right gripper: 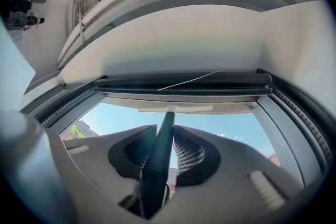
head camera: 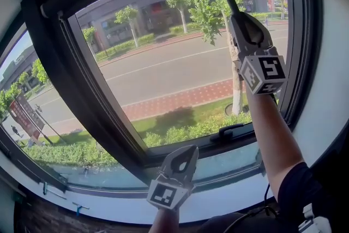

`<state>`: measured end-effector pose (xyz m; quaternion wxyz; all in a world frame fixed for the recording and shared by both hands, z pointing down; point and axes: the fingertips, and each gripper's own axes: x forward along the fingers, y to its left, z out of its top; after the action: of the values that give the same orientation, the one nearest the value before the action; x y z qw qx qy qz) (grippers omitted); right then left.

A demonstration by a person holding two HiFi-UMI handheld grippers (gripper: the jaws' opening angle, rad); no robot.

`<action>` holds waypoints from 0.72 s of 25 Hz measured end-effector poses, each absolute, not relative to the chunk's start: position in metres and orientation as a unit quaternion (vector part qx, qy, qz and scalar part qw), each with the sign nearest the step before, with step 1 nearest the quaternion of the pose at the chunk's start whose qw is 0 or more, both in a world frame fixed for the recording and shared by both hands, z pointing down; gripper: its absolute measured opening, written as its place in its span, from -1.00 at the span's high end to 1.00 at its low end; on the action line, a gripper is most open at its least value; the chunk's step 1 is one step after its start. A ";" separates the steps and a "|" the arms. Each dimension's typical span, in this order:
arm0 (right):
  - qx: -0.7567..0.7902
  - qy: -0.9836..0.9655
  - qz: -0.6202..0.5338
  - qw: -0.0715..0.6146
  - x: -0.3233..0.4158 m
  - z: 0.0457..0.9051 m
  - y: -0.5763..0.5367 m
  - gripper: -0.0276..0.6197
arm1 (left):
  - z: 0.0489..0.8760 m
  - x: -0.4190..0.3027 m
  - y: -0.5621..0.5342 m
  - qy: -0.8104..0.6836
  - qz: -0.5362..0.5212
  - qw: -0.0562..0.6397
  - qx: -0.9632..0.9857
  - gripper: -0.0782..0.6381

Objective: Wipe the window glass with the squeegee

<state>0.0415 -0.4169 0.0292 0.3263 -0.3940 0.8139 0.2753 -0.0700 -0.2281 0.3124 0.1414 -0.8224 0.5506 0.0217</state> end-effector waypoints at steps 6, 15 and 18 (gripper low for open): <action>-0.395 0.816 0.275 0.321 0.042 0.049 -0.415 0.60 | 0.316 -0.070 -0.227 0.551 0.019 0.138 -0.823 0.77; -0.396 0.820 0.267 0.315 0.043 0.076 -0.412 0.60 | 0.323 -0.069 -0.227 0.546 0.016 0.131 -0.827 0.77; -0.397 0.822 0.265 0.311 0.043 0.086 -0.411 0.60 | 0.324 -0.067 -0.227 0.543 0.017 0.130 -0.829 0.77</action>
<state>0.0433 -0.4110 0.0860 0.3109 -0.3973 0.8218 0.2648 -0.0670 -0.2266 0.3241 0.1299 -0.8292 0.5434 0.0166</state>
